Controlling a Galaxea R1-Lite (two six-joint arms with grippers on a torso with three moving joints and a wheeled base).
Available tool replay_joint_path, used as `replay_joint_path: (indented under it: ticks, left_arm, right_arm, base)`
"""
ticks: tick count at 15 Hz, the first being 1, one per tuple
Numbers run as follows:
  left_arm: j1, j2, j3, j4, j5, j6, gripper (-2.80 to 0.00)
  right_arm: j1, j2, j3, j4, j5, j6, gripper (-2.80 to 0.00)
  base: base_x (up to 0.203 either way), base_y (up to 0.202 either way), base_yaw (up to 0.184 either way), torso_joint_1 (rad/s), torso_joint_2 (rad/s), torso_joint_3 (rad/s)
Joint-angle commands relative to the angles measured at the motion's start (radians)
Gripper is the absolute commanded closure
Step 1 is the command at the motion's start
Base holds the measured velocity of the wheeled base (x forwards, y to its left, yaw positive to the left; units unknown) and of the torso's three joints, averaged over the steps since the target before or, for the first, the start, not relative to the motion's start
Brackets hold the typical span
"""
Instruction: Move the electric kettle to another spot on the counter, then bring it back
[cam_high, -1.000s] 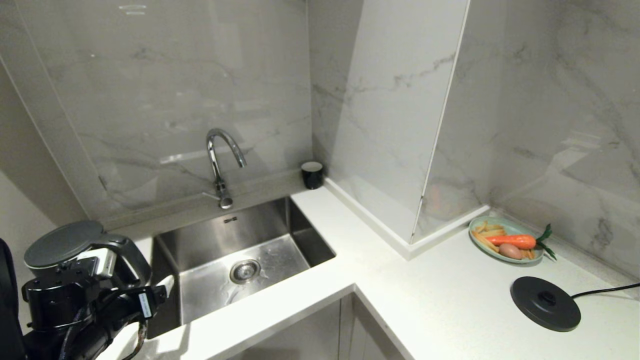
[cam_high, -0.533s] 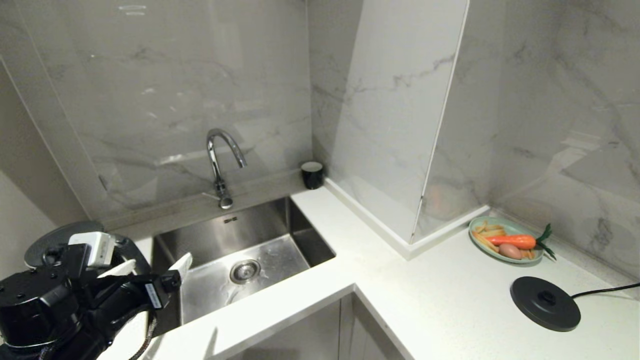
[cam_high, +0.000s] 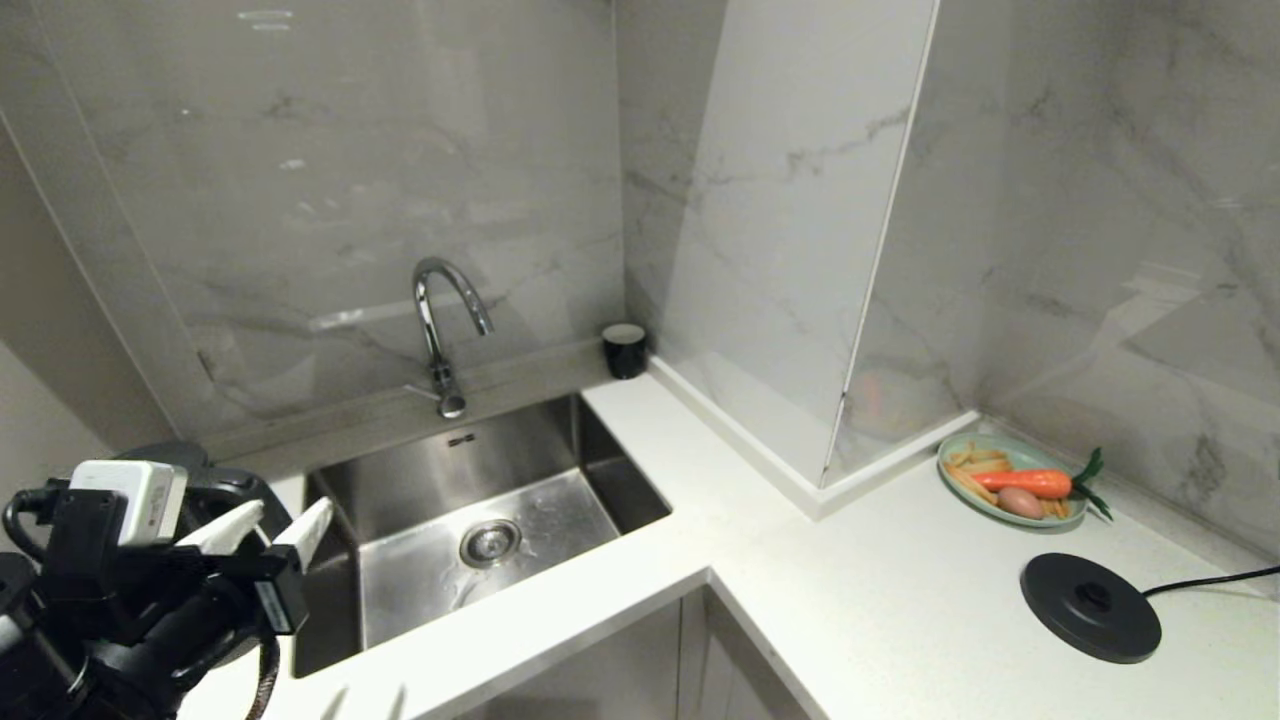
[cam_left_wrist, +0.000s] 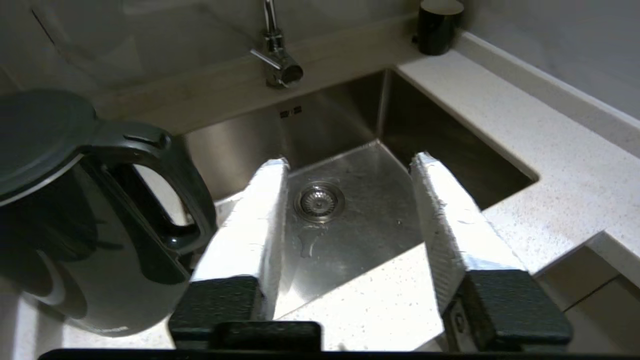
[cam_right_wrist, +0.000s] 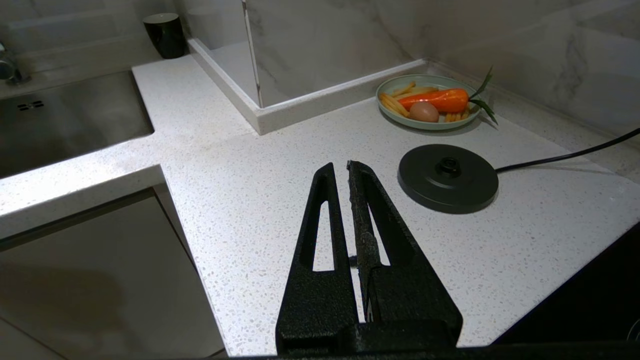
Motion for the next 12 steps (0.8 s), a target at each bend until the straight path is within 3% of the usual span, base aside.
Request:
replay_joint_path:
  ticks: [1,4,7,9,12]
  left_arm:
    - [0.0,-0.121,-0.007,0.043,0.019,0.034,0.0]
    - [-0.002,-0.254,-0.049,0.179,0.166,0.103,0.0]
    - [-0.001,-0.459,-0.099,0.338,0.209,0.153,0.0]
    - [0.001,-0.634,-0.158,0.546,0.216,0.177,0.0]
    - [0.003,-0.876,-0.289,1.003,0.215,0.188,0.0]
  right_arm:
    - [0.0,0.0,0.0,0.0,-0.001,-0.001,0.0]
    - [0.0,0.0,0.0,0.0,0.0,-0.001,0.0]
    - [0.0,0.0,0.0,0.0,-0.001,0.001,0.0]
    - [0.0,0.0,0.0,0.0,-0.001,0.001,0.0]
    - [0.0,0.0,0.0,0.001,-0.001,0.001,0.0]
  base:
    - [0.0,0.0,0.0,0.0,0.0,0.0]
    - [0.0,0.0,0.0,0.0,0.0,0.0]
    - [0.0,0.0,0.0,0.0,0.0,0.0]
    - [0.0,0.0,0.0,0.0,0.0,0.0]
    - [0.0,0.0,0.0,0.0,0.0,0.0]
